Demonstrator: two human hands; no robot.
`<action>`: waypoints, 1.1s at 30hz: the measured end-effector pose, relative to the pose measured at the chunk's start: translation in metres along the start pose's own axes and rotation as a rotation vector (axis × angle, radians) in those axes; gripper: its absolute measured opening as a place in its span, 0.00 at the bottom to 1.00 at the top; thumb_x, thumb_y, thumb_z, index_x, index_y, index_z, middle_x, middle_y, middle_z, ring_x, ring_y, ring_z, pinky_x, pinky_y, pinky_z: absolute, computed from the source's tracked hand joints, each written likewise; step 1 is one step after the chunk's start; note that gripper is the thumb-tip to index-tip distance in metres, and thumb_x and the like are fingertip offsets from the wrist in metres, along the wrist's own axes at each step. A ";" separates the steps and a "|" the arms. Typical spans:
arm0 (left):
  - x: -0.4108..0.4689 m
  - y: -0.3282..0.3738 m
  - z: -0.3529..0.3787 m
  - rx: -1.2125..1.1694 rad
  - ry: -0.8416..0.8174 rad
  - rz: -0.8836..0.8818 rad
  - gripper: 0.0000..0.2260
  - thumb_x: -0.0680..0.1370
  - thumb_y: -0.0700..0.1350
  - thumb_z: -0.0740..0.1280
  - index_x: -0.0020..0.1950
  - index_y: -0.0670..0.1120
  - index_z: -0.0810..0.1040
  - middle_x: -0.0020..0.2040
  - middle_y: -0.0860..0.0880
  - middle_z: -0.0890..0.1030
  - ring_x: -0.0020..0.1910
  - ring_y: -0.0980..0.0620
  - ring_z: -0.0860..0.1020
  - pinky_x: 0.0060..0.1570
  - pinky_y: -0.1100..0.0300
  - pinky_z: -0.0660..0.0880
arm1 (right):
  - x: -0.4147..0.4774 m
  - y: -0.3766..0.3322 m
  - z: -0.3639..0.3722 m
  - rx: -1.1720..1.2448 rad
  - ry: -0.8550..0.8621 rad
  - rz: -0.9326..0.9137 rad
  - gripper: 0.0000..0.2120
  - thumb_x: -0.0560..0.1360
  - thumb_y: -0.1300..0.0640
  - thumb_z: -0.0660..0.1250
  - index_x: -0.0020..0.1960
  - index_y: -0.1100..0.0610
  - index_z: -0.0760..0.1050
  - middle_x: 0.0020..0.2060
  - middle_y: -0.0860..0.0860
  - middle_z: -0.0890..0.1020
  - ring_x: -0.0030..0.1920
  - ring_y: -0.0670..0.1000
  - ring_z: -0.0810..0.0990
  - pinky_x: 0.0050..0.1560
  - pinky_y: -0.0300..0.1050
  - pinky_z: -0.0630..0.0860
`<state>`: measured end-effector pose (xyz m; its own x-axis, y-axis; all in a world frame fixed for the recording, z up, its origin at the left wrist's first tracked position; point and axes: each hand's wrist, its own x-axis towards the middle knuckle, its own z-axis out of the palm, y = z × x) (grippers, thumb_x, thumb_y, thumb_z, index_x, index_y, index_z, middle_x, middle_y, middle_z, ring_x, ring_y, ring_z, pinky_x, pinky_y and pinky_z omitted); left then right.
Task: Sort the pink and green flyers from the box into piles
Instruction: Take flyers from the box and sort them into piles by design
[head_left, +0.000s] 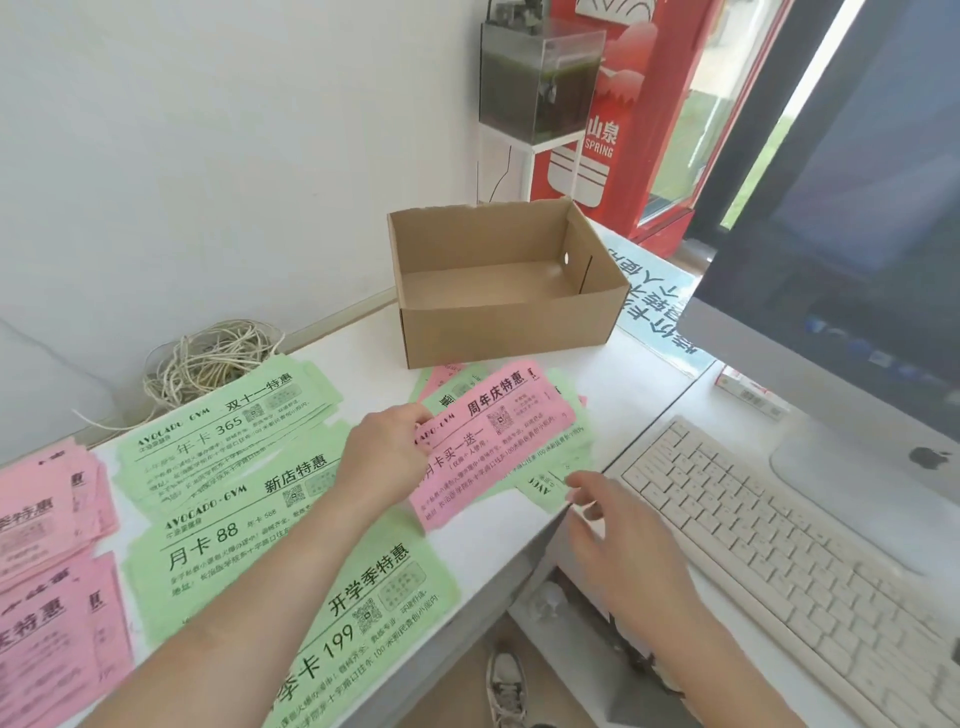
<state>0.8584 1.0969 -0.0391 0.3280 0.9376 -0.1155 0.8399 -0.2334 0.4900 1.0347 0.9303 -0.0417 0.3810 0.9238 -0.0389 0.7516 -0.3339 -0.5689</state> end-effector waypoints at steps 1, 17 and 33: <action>0.003 -0.002 0.002 0.006 0.005 0.011 0.14 0.76 0.40 0.67 0.60 0.51 0.77 0.55 0.49 0.82 0.53 0.48 0.79 0.49 0.59 0.72 | 0.009 0.004 -0.005 -0.037 0.001 0.005 0.19 0.78 0.55 0.61 0.68 0.46 0.68 0.56 0.42 0.77 0.54 0.44 0.75 0.51 0.42 0.72; 0.017 -0.024 0.047 0.390 0.238 0.170 0.12 0.63 0.43 0.80 0.43 0.46 0.82 0.36 0.51 0.75 0.34 0.49 0.76 0.18 0.61 0.69 | 0.153 0.018 0.012 -0.300 -0.274 -0.067 0.23 0.73 0.52 0.62 0.67 0.49 0.66 0.51 0.48 0.73 0.53 0.51 0.74 0.45 0.47 0.75; 0.012 -0.028 0.058 0.390 0.309 0.157 0.19 0.66 0.39 0.77 0.56 0.43 0.80 0.43 0.49 0.77 0.40 0.46 0.76 0.36 0.54 0.75 | 0.166 0.023 0.013 -0.208 -0.269 -0.048 0.23 0.71 0.50 0.69 0.64 0.44 0.66 0.51 0.46 0.70 0.51 0.50 0.74 0.45 0.46 0.75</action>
<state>0.8640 1.1001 -0.1047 0.3693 0.9023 0.2222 0.9089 -0.4005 0.1160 1.1080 1.0781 -0.0716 0.2079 0.9464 -0.2471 0.8693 -0.2946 -0.3969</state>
